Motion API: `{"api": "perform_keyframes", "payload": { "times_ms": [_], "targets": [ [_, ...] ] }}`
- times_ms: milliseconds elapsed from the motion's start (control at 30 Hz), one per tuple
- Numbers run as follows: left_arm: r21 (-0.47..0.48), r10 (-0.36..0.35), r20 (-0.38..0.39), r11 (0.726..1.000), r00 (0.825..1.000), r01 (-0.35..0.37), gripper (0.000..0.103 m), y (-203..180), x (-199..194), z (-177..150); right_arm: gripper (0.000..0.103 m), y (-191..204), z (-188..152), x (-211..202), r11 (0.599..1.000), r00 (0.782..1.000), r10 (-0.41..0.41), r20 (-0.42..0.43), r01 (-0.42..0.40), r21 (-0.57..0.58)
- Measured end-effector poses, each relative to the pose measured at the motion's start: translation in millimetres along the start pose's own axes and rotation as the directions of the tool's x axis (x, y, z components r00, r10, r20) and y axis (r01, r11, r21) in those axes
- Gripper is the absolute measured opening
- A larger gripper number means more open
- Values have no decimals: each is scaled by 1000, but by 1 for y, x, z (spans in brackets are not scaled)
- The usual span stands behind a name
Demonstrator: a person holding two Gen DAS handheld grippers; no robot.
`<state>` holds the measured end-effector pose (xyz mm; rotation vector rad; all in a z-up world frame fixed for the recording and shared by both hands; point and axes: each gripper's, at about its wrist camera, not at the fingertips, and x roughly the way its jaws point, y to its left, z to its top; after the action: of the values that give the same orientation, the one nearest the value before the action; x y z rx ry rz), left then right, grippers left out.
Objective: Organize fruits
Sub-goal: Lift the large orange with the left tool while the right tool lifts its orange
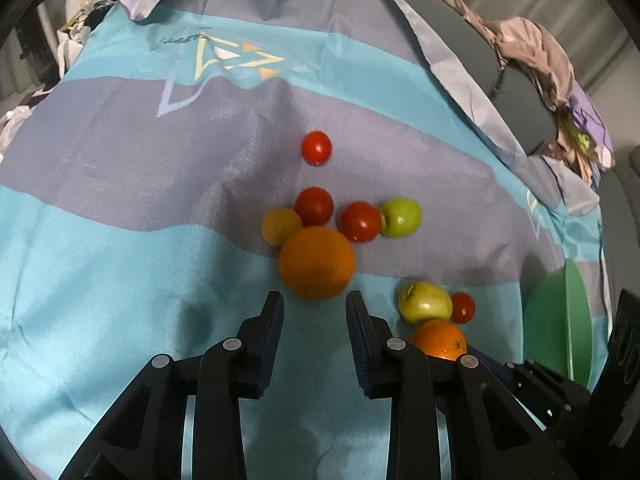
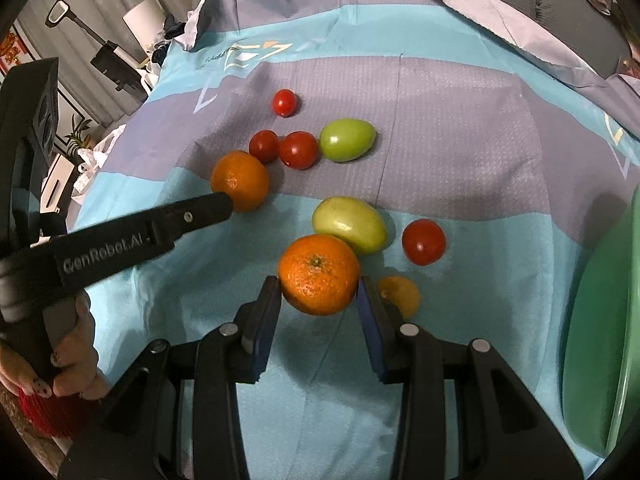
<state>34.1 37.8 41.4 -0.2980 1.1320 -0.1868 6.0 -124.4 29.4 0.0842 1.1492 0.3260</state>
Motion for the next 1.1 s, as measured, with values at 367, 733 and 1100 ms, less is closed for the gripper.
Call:
{"api": "perform_keyframes", "payload": {
  "times_ms": [367,733,1100],
  "targets": [
    [5,3,-44,1000,999,-2,50,-5,26,12,40,2,-2,13,999,998,9,-54,-11,-33],
    [-47,-94,-22,995,995,93,44,-1,35,10,61,-1,0,13,1000,1000,-6,-18,5,-20],
    [-26,-39,2,999,999,39,41,-5,28,8,43,8,9,26,998,1000,-6,25,7,-55]
  ]
}}
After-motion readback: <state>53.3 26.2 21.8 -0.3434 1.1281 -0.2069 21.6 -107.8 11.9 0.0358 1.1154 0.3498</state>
